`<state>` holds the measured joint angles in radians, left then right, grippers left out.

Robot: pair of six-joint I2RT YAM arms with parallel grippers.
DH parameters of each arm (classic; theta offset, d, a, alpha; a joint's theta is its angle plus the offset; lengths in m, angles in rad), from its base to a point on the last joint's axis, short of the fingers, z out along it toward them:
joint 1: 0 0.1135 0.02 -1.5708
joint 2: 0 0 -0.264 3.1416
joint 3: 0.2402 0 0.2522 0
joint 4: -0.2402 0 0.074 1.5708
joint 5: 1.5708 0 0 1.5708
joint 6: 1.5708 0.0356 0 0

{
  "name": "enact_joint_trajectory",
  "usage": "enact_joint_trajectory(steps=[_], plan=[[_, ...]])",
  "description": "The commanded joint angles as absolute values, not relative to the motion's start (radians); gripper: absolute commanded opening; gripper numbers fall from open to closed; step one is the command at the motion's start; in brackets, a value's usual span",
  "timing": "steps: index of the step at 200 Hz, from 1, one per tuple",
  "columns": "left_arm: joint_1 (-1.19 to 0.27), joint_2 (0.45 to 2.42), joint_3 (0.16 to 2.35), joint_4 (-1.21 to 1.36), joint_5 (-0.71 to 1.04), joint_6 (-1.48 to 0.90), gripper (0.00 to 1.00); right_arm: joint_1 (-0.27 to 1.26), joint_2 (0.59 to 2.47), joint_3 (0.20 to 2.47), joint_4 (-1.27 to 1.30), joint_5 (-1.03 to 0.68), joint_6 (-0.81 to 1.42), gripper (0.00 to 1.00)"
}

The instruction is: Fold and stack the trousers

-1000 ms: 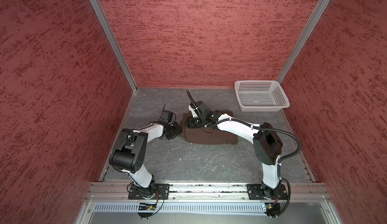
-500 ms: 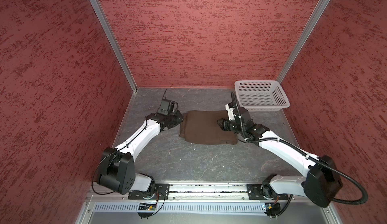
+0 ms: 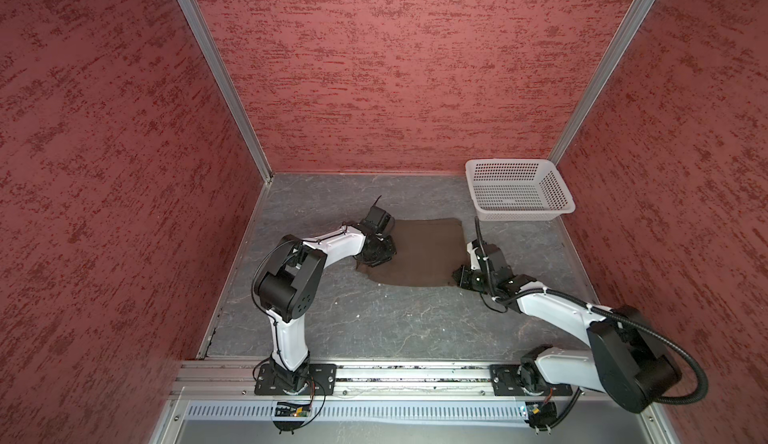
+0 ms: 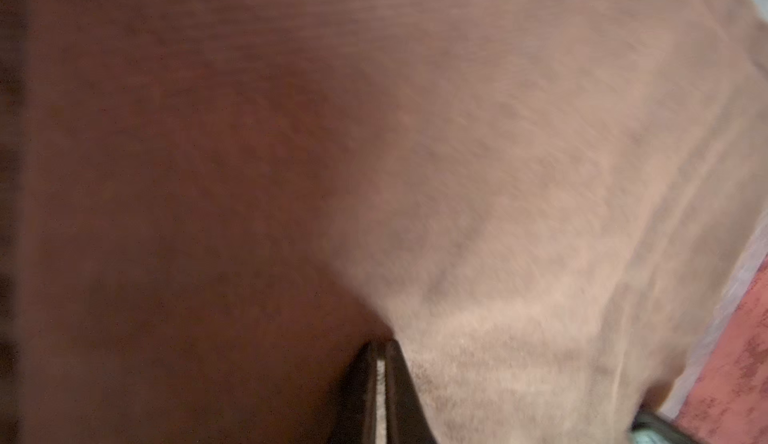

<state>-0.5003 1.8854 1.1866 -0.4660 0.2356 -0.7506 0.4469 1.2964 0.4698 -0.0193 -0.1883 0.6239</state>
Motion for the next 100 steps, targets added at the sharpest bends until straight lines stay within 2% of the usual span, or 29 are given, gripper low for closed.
enact_joint_trajectory(steps=[1,51,78,100], plan=[[-0.475,1.916,1.164,-0.449,0.247,-0.753,0.07,0.442,1.31,0.407,0.096,-0.199,0.715,0.17],[-0.388,1.903,1.087,-0.442,0.25,-0.753,0.05,0.459,1.407,0.41,0.171,-0.226,0.746,0.18],[-0.285,1.854,1.022,-0.445,0.241,-0.736,0.05,0.548,1.539,0.55,0.119,-0.195,0.689,0.18],[-0.194,1.798,0.993,-0.473,0.22,-0.704,0.05,0.629,1.686,0.686,0.141,-0.239,0.677,0.17]])
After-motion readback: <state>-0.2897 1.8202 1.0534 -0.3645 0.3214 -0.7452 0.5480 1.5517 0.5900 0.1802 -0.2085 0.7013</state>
